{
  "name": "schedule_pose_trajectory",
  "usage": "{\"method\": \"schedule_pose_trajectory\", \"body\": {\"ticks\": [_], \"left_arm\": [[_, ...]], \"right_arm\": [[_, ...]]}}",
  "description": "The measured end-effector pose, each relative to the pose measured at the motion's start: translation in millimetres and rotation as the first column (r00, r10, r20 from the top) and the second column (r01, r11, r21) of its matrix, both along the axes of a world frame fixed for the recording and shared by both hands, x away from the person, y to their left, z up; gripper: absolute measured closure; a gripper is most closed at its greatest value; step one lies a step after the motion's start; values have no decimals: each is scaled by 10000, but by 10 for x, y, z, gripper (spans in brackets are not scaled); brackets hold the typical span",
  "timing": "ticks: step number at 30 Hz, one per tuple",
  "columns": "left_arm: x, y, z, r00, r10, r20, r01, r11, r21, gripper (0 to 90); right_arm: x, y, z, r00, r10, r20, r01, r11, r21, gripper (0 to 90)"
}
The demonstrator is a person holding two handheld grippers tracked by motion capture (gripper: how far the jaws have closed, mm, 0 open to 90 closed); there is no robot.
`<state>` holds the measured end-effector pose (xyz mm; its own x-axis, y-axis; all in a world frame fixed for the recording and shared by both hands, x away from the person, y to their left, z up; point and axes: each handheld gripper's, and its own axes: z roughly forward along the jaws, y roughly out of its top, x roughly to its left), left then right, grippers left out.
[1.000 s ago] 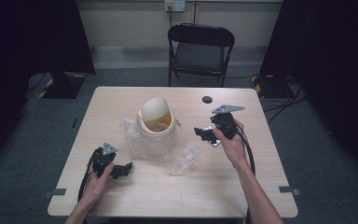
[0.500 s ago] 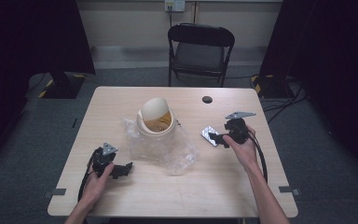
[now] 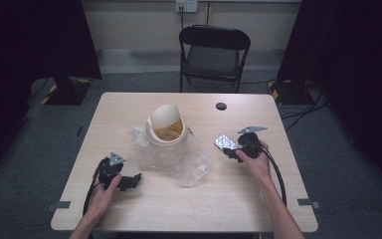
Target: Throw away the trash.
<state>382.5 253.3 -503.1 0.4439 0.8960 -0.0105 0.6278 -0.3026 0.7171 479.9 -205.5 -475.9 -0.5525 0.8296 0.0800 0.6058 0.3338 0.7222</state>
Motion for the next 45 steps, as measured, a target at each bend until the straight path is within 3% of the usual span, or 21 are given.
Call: {"method": "schedule_pose_trajectory", "body": {"ticks": [6, 13, 25, 33, 39, 45], "left_arm": [[1, 0, -1, 10000, 0, 6, 0, 10000, -9, 2], [-8, 1, -2, 10000, -13, 22, 13, 10000, -3, 2], [-8, 1, -2, 10000, -12, 21, 12, 10000, -5, 2], [-8, 2, -2, 10000, -14, 19, 14, 10000, -6, 2], [-7, 2, -2, 10000, -14, 22, 14, 10000, -6, 2], [-7, 3, -2, 10000, -25, 16, 25, 10000, -11, 2]], "right_arm": [[10, 27, -93, 10000, 75, 61, -73, 9992, -380, 259], [26, 27, -129, 9990, 37, 439, -6, 9975, -705, 253], [85, 32, -219, 9985, -38, 551, 76, 9976, -688, 210], [52, 38, -200, 9984, 86, 551, -47, 9976, -697, 330], [30, 48, -188, 9988, -53, 490, 86, 9976, -683, 339], [-3, 47, -136, 9991, -36, 432, 51, 9994, -347, 339]]}}
